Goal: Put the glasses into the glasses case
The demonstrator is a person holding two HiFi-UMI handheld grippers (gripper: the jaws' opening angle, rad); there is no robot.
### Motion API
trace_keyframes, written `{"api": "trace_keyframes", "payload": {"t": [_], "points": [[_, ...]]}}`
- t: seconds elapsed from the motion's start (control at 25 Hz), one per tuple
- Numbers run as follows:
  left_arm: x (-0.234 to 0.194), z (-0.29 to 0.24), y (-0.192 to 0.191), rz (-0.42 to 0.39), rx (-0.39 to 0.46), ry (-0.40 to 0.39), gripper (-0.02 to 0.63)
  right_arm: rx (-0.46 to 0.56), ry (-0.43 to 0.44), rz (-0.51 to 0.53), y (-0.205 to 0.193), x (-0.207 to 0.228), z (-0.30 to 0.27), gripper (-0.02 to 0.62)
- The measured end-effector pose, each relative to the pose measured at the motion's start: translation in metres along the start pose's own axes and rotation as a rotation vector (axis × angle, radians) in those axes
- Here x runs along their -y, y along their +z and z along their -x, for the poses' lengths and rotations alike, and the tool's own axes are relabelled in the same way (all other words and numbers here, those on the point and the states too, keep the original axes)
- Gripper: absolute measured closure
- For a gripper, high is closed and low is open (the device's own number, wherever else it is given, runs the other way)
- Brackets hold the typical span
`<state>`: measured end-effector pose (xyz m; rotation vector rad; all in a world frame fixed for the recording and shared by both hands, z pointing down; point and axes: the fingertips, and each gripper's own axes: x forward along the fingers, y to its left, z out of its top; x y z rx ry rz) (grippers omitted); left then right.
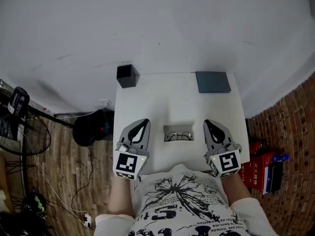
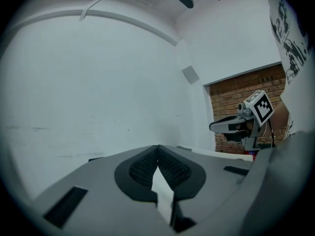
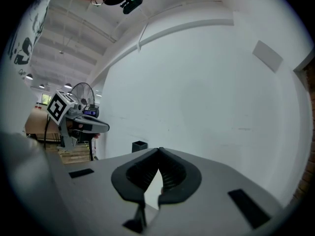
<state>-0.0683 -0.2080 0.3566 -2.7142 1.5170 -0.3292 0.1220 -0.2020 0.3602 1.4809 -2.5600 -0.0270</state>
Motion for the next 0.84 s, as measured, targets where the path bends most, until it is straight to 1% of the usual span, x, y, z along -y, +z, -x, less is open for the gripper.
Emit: {"api": "trace_keyframes", "payload": {"t": [0.32,0.84], "points": [[0.004,0.003,0.002,0.006,0.001,-0.019,0.592,-0.003,-0.017,-0.001,-0.002,-0.003,0.002,0.581],[0.023,0.0,0.002,0.0,-0.009,-0.037,0.592,-0.005,-0.019,0.007,-0.008,0.002,0.012,0.581]]}}
